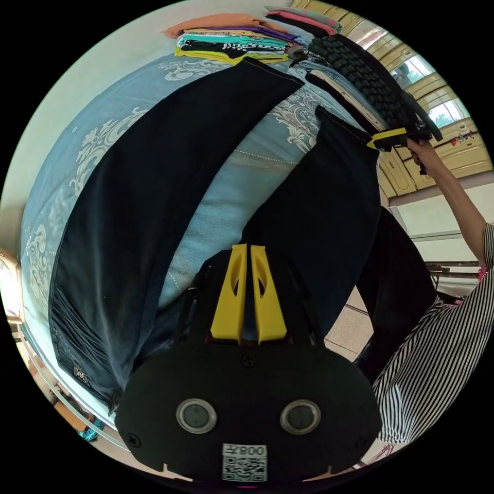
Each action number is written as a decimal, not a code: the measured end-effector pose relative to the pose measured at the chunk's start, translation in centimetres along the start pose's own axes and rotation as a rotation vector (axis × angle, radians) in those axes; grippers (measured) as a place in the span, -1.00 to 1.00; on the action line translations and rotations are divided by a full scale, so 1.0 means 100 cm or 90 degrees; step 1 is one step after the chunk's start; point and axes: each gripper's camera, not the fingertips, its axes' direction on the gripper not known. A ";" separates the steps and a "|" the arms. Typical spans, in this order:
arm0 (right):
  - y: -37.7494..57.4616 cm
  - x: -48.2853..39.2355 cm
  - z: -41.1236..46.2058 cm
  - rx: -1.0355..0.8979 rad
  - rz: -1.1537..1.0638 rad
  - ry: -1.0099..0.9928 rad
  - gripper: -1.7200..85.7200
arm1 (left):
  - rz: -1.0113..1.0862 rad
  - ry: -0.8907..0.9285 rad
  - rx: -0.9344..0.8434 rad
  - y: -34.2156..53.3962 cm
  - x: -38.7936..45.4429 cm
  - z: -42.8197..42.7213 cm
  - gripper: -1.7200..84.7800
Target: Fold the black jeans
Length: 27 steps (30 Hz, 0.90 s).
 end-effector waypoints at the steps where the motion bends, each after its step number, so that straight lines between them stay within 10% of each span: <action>1: 0.004 0.002 -0.002 0.005 0.003 0.004 -0.81 | -0.005 -0.006 0.013 0.003 0.000 -0.004 -0.93; 14: 0.021 0.020 0.038 0.074 0.110 -0.047 -0.83 | -0.056 0.000 0.007 0.056 -0.026 -0.004 -0.84; 27: -0.028 -0.100 0.085 0.111 -0.085 -0.155 -0.89 | -0.225 -0.034 0.074 0.197 -0.068 -0.042 -0.90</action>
